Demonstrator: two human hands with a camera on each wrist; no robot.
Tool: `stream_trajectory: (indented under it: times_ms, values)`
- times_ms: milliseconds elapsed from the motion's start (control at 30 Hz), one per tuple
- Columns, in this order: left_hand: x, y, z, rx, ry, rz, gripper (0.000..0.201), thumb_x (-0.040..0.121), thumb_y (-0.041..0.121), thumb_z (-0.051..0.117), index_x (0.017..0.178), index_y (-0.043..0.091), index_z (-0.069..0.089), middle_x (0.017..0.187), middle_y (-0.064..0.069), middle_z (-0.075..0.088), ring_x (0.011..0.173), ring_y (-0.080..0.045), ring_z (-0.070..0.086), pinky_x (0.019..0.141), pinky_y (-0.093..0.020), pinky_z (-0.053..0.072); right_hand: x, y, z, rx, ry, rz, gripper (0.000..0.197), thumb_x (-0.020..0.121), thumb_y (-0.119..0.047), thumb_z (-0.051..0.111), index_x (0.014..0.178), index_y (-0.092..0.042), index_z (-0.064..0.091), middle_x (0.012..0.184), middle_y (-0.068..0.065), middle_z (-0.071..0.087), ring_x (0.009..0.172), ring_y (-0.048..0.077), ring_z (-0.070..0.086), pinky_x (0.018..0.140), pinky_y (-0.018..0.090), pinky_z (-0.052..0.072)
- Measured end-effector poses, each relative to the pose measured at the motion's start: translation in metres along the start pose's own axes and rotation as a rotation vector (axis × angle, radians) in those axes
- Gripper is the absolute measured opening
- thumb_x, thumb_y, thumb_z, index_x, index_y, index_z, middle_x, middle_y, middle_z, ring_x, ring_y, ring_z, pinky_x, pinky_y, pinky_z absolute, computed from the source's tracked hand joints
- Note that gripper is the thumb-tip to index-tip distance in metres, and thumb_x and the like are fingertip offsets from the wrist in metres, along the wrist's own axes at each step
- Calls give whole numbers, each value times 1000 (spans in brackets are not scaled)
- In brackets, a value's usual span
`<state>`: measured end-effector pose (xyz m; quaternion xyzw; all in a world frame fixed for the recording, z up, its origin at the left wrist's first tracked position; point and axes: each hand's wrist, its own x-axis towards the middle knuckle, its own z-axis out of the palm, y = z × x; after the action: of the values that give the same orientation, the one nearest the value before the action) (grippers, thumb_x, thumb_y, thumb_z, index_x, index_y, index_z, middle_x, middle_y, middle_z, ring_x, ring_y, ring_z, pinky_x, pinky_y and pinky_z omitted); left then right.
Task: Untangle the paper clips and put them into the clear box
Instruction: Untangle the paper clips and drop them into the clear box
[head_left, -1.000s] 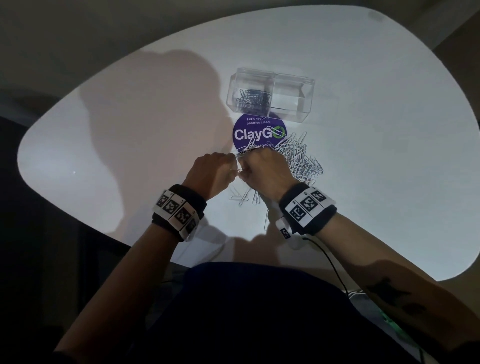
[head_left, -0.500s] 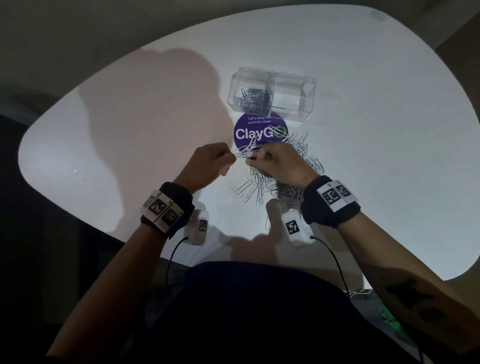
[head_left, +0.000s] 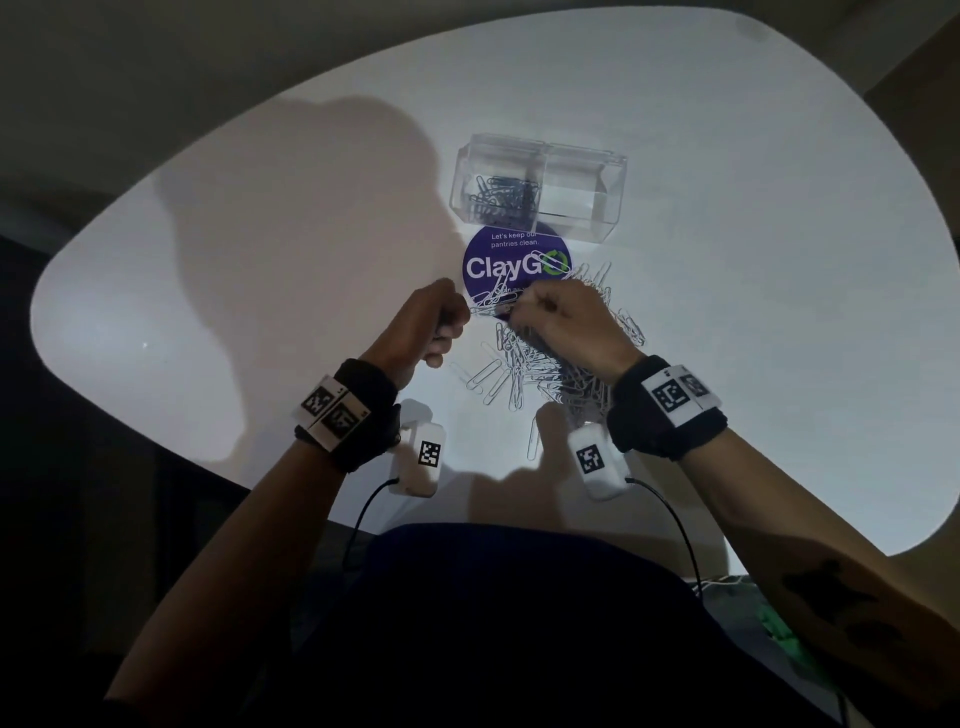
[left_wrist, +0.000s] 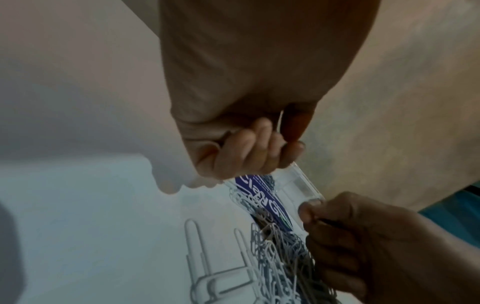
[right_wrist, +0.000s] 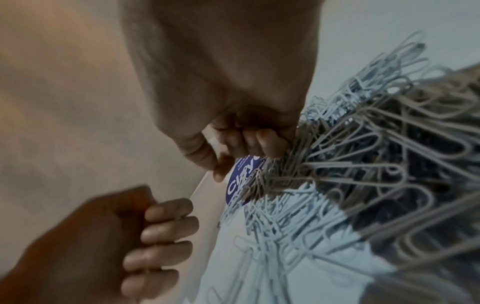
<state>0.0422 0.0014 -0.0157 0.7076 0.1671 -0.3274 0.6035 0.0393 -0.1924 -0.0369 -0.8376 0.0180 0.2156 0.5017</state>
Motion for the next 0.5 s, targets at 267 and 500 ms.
stream_trajectory:
  times_ms: [267, 500]
  values:
    - [13, -21, 10, 1097, 250, 584, 15, 84, 34, 67, 94, 24, 62, 68, 1, 63, 66, -26, 59, 59, -28, 33, 0, 6, 5, -691, -16, -274, 21, 83, -29, 69, 104, -22, 71, 97, 1, 70, 89, 24, 64, 74, 33, 51]
    - [14, -16, 19, 1366, 119, 698, 17, 78, 22, 76, 93, 29, 72, 79, -1, 74, 63, -29, 66, 54, -29, 43, -2, 7, -4, -577, -25, -228, 17, 81, -24, 71, 98, -20, 72, 90, 0, 70, 82, 21, 62, 69, 28, 46]
